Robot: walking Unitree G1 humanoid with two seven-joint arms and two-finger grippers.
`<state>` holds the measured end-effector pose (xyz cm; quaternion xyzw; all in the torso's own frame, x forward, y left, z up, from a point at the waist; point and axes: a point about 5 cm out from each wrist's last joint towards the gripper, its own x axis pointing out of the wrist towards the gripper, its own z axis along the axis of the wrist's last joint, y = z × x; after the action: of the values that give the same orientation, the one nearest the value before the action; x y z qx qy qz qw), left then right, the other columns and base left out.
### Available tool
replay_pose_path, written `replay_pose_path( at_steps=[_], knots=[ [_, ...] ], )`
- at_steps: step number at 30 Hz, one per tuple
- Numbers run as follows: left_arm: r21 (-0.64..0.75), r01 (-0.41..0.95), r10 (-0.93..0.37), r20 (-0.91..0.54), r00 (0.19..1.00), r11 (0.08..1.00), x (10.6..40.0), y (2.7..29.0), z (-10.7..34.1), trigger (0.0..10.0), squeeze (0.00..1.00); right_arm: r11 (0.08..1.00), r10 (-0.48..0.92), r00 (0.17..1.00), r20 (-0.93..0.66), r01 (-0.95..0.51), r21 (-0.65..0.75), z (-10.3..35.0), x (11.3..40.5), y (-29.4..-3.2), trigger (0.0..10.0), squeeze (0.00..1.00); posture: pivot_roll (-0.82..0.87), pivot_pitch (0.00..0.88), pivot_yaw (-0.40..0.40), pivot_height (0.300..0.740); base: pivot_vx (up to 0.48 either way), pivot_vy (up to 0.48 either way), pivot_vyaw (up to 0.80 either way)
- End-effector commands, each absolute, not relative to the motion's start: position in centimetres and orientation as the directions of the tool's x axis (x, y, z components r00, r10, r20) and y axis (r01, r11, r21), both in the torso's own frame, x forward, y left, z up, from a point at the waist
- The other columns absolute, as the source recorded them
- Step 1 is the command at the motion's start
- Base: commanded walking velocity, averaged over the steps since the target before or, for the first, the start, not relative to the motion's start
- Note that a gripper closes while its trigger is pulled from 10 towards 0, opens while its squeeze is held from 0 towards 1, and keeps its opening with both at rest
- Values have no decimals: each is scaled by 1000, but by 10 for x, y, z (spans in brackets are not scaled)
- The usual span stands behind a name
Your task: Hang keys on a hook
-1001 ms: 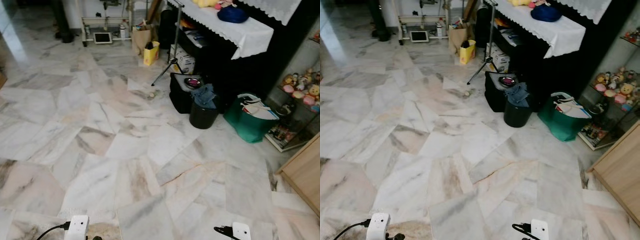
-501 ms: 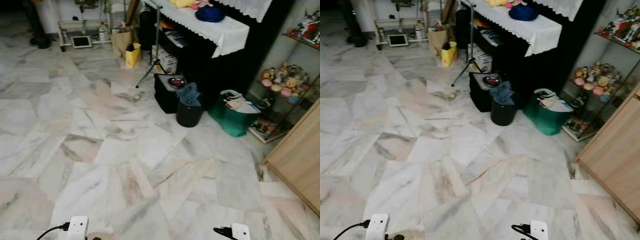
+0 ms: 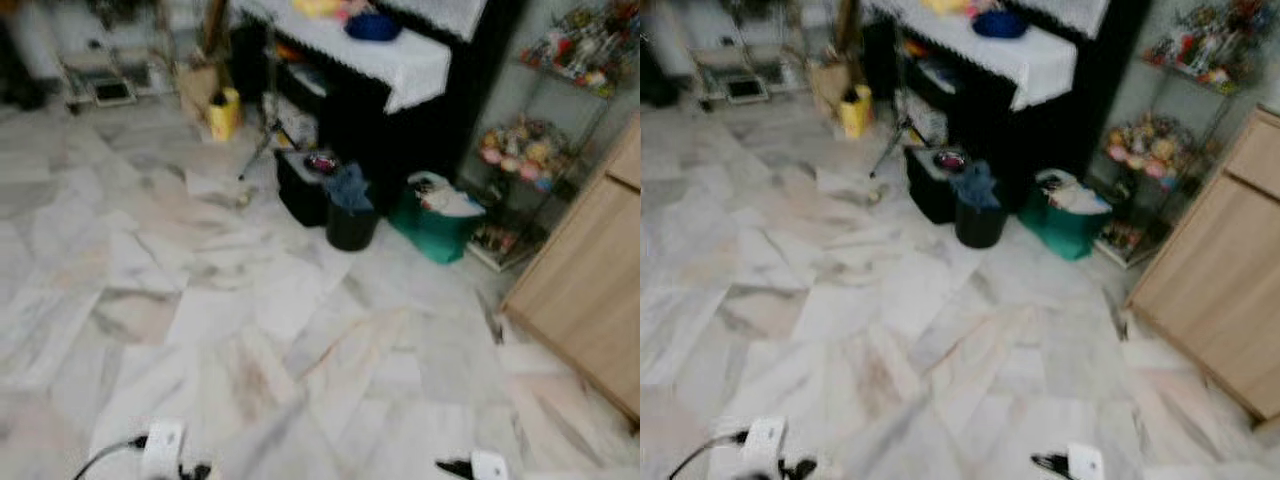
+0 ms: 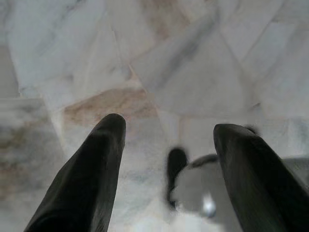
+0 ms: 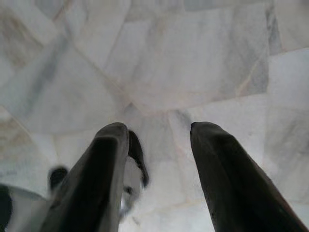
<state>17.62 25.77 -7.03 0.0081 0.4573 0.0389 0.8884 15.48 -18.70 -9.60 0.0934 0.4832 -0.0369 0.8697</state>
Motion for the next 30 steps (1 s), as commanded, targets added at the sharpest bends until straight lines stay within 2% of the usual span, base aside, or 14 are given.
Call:
replay_pose_path(
  at_steps=[1,3,4,5,27,30],
  knots=[
    [43,-45,61,-822,567,998,176,252,-73,10000,0,976,15,513,-858,179,124,-98,148,-191,10000,1000,94,0,-72,740,0,0,-788],
    [42,-45,60,-822,567,998,176,252,-73,10000,0,978,8,513,-858,174,113,-98,148,-191,10000,1000,94,0,-72,740,0,0,-784],
    [42,-44,60,-821,567,998,176,252,-73,10000,0,979,1,515,-857,173,105,-98,148,-192,10000,59,94,0,-72,740,0,0,-781],
    [42,-44,60,-821,567,998,176,252,-73,10000,0,978,-4,516,-856,179,103,-98,149,-192,10000,0,95,0,-72,740,0,0,-781],
    [50,-35,61,-815,576,998,180,253,-70,10000,0,974,-12,523,-852,198,108,-97,152,-191,10000,0,99,0,-72,740,0,0,0],
    [52,-34,62,-813,579,998,181,253,-70,10000,0,975,-6,522,-853,194,112,-97,153,-190,10000,0,96,0,-70,740,0,0,-775]
  ],
)
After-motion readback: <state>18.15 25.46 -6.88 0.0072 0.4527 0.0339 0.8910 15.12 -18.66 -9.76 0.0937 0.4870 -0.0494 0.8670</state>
